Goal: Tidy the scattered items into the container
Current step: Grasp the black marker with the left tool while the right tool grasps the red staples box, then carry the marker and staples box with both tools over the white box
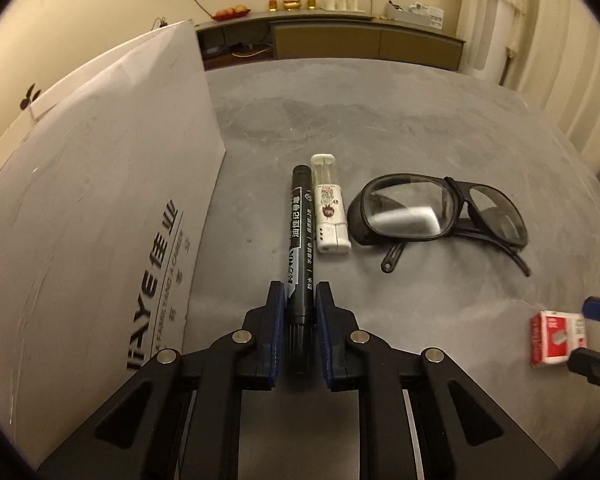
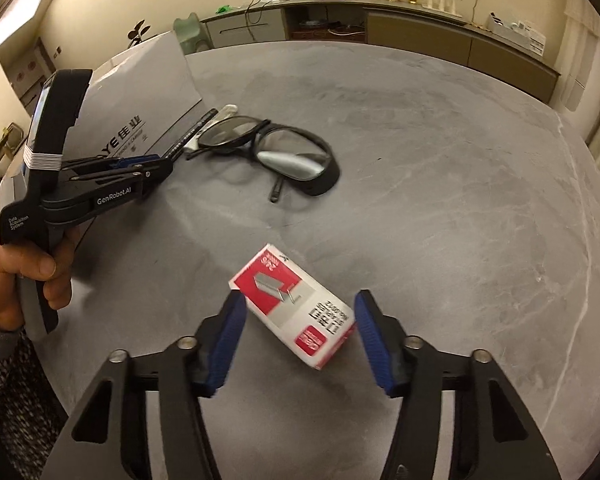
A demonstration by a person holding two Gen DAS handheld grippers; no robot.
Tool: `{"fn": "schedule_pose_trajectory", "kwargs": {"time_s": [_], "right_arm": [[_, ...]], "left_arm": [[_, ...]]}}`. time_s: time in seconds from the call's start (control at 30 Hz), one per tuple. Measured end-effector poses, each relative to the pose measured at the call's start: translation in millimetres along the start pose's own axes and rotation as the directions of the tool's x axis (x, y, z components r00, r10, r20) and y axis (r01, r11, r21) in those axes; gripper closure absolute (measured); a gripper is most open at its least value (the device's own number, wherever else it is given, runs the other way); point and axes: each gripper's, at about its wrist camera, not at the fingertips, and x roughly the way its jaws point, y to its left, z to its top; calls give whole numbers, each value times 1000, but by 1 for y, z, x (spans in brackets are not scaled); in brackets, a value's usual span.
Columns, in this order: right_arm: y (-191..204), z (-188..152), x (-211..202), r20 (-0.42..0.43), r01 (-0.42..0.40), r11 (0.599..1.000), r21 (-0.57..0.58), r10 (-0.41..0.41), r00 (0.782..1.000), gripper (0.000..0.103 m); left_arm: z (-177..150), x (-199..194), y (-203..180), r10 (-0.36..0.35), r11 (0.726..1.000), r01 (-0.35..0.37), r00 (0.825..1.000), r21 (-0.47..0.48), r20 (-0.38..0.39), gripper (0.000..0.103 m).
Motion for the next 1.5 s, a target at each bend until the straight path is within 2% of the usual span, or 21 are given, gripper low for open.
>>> {"fn": "schedule_pose_trajectory", "kwargs": {"time_s": [0.03,0.07,0.17,0.2,0.27,0.33,0.37,0.4,0.47,0.6,0.77,1.5], "right_arm": [[1,-2,-1,-3,-4,1000,1,4,1000,51],[1,-3,-2,-5,-8,1000,1,8,1000,51],[4,-5,-5,12,5,1000,-12,-5,1000,48],[4,-5,-3,19,17,1000,-15,-17,1000,37],[4,-5,0,34,48,998,-29,-47,998,29],[5,-4,5,41,73,996,-46,-71,997,29],[5,-4,10,27,64,997,-46,-63,998,30],[5,-3,14,13,55,997,-47,-55,998,38],[7,-2,19,2,54,997,-53,-54,999,63],[5,-1,14,9,17,1000,-24,-17,1000,64],[0,-1,5,27,-31,999,26,31,999,64],[54,27,-20,87,-34,999,-21,36,996,63]], "left_arm": [[0,-4,2,1,1000,-1,1000,-11,15,79],[1,-7,4,5,1000,-5,999,-21,31,62],[6,-4,6,-20,999,21,999,-34,51,53],[7,0,4,-15,1000,16,999,-18,50,51],[9,9,-2,5,1000,-6,999,14,41,51],[9,14,-4,17,1000,-18,999,24,35,54],[8,13,-3,-8,1000,8,999,18,34,73],[8,12,-4,-11,1000,10,1000,27,27,90],[7,8,-6,-13,999,12,1000,47,22,90],[0,-6,-9,-48,997,46,998,68,38,90],[-4,-26,-8,-81,996,78,996,49,48,90],[3,-97,12,-161,987,158,973,29,164,90]]}}
